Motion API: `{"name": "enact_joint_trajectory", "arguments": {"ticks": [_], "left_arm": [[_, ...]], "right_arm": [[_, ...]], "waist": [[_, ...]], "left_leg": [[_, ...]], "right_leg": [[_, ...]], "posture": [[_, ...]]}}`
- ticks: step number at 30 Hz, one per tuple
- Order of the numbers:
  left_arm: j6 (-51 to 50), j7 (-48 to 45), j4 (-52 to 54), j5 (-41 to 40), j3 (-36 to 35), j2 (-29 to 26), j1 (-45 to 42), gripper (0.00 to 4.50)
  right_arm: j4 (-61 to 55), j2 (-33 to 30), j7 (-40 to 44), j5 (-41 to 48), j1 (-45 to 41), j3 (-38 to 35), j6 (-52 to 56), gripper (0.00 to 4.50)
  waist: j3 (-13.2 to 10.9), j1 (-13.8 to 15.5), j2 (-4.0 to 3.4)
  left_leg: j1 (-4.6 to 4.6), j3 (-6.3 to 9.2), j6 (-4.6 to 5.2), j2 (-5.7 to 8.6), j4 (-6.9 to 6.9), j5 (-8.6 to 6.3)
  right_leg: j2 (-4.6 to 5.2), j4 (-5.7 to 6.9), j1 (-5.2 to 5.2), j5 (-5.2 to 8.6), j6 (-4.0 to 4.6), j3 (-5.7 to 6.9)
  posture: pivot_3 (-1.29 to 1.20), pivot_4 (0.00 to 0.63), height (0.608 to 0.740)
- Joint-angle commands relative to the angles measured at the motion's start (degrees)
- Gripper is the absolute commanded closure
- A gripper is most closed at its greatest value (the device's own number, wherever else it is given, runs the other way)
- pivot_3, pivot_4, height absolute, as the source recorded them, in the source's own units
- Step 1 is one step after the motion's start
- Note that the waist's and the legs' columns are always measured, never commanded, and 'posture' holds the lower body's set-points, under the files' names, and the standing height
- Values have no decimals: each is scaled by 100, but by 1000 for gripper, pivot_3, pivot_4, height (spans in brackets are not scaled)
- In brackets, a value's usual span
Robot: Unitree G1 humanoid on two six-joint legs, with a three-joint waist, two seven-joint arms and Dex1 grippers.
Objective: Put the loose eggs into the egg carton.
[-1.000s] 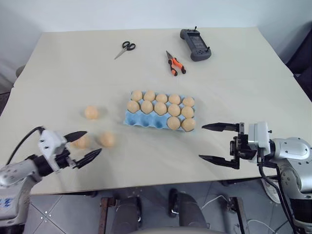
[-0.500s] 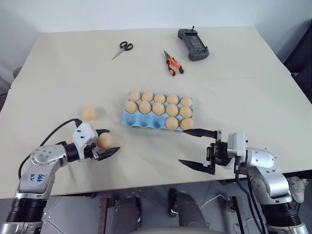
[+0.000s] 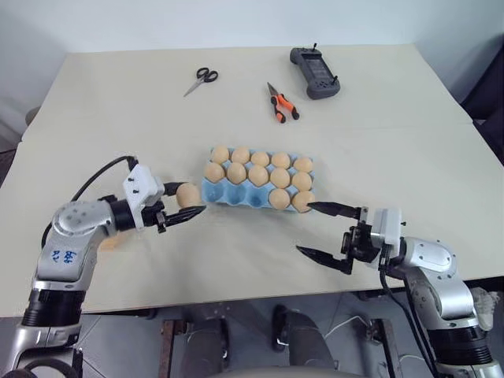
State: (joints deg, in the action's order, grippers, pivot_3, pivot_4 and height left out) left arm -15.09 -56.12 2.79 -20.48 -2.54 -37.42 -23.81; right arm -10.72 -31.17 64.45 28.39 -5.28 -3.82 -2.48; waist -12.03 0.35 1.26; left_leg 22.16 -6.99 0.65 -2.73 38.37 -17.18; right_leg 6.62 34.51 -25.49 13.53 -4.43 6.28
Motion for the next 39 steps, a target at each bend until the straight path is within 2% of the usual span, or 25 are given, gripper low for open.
{"name": "enact_joint_trajectory", "arguments": {"ticks": [1,8,15,17,22,23,29,34,39], "left_arm": [[39,-295,-354,37,441,257,-578,2120],[444,-522,-1427,530,1078,816,-1387,2120],[861,-419,-2325,799,1246,1460,-1812,2120],[939,-376,-2565,897,1264,1562,-1904,1416],[1239,-324,-2671,953,1158,1632,-1927,20],[1283,-325,-2657,964,1144,1607,-1912,20],[1271,-141,-2197,743,680,1273,-1589,20],[1202,19,-1026,-36,-531,749,-456,20],[1378,958,-43,-70,-1776,499,818,20]], "right_arm": [[-78,18,-163,84,71,-216,-100,0],[-62,318,-515,-109,167,-138,-353,0],[-95,521,-753,-206,84,-63,-428,0],[-125,552,-777,-217,86,-28,-431,0],[-145,540,-813,-199,65,6,-437,0],[-144,537,-813,-196,65,10,-441,0],[-193,526,-774,-139,84,69,-423,0],[-282,512,-565,-3,-222,305,-242,0],[-111,512,-309,61,-457,476,-152,0]], "waist": [[1,10,1],[0,-44,1],[0,-33,1],[0,-32,2],[0,-46,1],[0,-46,1],[0,-49,1],[0,-160,1],[-1,-166,1]], "left_leg": [[-1,-4,-1,3,6,0],[1,-7,-5,0,49,-4],[3,0,7,0,67,2],[3,2,6,1,67,2],[3,1,8,0,67,0],[3,1,8,0,67,0],[2,3,7,-7,67,0],[-1,-1,6,-32,65,-4],[0,8,4,-32,64,-5]], "right_leg": [[-1,6,0,0,0,-1],[-13,29,1,1,2,-2],[-7,36,2,-9,10,-12],[-8,37,2,-9,10,-12],[-8,36,2,-10,10,-11],[-8,37,2,-10,10,-10],[-8,40,2,-10,10,-10],[-6,41,1,-10,11,-17],[-1,44,1,-8,13,-9]], "posture": [[0,150,740],[0,150,740],[0,150,740],[0,150,740],[0,150,740],[0,150,740],[0,150,740],[0,150,740],[0,150,740]]}}
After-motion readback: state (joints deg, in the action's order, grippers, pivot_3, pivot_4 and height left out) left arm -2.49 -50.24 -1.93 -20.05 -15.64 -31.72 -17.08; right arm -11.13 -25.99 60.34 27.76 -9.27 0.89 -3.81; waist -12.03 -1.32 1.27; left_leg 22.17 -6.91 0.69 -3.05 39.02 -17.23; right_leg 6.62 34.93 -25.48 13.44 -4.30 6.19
